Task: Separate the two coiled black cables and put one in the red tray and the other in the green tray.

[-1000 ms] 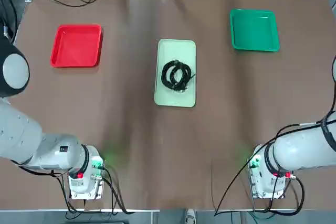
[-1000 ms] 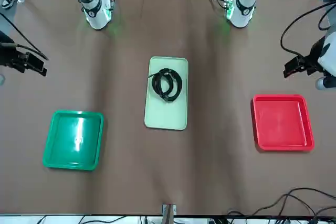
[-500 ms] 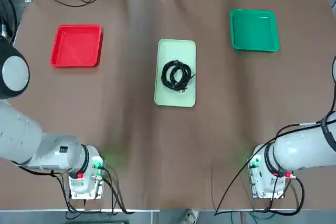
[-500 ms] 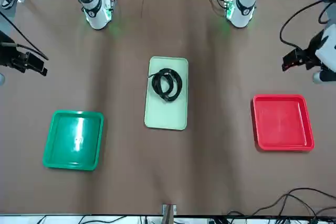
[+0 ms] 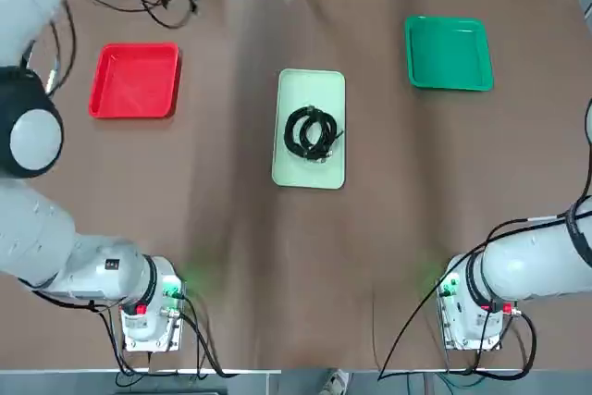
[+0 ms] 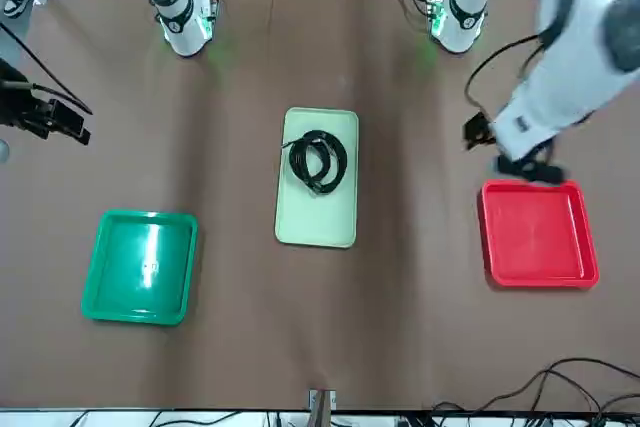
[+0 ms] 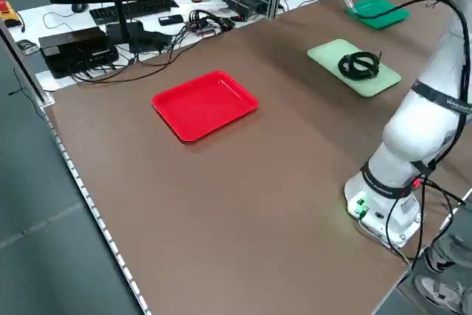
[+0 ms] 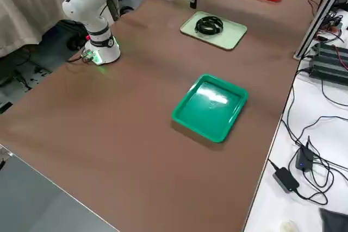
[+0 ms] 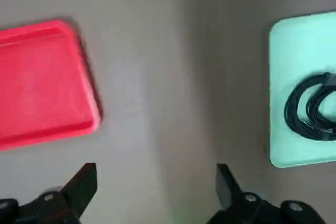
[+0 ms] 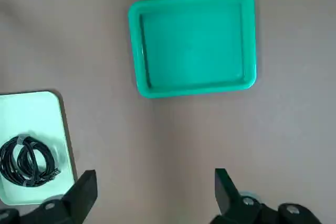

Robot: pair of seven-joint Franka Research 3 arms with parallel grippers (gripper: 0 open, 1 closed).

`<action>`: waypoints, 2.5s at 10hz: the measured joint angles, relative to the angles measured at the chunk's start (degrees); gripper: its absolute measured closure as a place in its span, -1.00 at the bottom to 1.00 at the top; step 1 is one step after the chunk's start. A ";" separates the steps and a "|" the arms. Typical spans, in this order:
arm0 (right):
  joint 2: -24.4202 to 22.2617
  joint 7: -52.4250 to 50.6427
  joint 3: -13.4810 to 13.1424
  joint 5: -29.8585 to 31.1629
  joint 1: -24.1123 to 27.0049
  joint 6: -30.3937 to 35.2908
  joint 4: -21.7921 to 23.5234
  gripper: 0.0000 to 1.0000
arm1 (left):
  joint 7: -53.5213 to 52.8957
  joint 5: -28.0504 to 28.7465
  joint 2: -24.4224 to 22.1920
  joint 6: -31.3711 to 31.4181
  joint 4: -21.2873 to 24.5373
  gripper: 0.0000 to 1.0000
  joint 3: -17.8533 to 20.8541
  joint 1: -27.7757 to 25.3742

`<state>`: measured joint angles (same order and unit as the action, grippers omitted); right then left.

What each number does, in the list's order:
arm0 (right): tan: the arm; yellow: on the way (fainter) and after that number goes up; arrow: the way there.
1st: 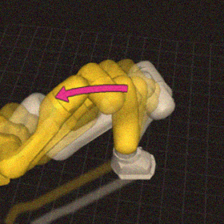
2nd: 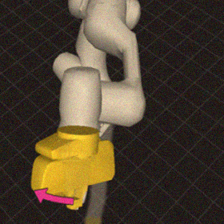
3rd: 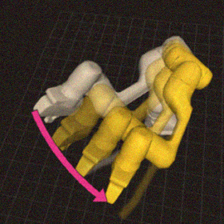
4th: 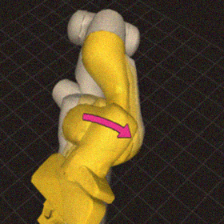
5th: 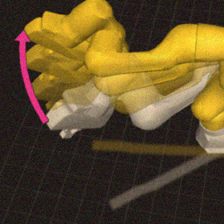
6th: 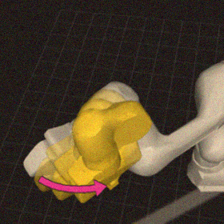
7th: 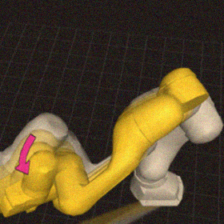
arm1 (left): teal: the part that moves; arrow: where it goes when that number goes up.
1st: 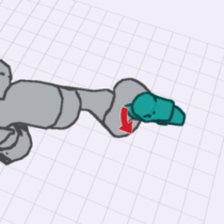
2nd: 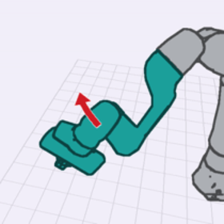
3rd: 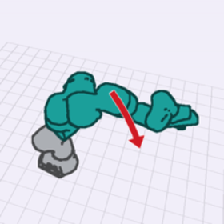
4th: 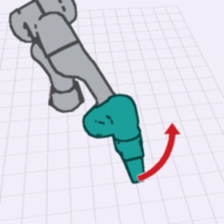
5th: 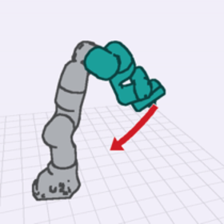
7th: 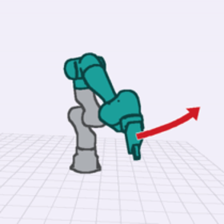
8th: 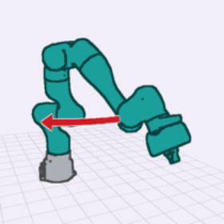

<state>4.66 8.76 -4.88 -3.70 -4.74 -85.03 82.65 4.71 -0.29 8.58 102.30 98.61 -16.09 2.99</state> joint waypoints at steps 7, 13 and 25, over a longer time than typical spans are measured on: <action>0.00 0.00 -0.03 0.00 0.00 0.03 0.00 -0.97 | 13.47 4.17 20.13 27.70 6.65 -0.91 -10.03 5.54; 0.00 0.00 -0.03 -0.02 0.00 0.14 0.04 -0.97 | 28.62 15.83 29.26 30.80 3.01 -0.68 -9.89 17.54; 3.00 0.03 -0.12 -9.08 0.20 0.31 1.19 -0.97 | 29.02 19.20 33.19 30.20 0.61 0.70 -7.05 21.17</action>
<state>7.66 8.79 -5.01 -12.78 -4.54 -84.71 83.84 33.74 18.91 41.77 132.50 99.22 -23.13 24.16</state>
